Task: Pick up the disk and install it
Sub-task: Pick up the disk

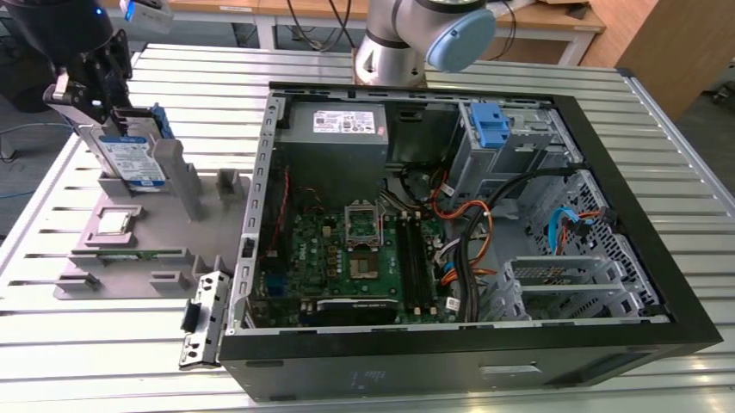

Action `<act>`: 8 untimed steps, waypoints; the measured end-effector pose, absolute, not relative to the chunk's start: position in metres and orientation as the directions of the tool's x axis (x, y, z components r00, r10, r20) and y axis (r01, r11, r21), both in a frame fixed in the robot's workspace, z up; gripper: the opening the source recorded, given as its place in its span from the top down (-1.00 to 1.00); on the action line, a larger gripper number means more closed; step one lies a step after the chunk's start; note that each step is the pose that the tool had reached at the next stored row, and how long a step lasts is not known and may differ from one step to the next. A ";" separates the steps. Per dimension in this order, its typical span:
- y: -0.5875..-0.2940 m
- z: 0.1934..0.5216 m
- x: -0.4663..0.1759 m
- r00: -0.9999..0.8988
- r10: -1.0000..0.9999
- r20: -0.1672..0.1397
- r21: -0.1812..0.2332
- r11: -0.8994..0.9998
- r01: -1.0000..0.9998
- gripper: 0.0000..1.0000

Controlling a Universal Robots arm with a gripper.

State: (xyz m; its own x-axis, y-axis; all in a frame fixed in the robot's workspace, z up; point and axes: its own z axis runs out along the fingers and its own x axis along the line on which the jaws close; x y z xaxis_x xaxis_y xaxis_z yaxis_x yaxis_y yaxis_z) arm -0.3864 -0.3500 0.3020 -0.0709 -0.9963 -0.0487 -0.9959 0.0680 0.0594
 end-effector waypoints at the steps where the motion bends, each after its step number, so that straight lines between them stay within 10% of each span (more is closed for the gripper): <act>1: -0.350 0.302 -0.386 -0.071 -0.996 -0.049 0.059 0.068 -0.996 0.15; 8: -0.350 0.302 -0.386 -0.071 -0.996 -0.049 0.059 0.068 -0.996 0.15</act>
State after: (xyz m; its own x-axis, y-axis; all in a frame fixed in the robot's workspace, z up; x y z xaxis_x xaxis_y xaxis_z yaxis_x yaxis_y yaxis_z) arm -0.3864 -0.3500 0.3023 -0.0709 -0.9963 -0.0487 -0.9959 0.0680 0.0594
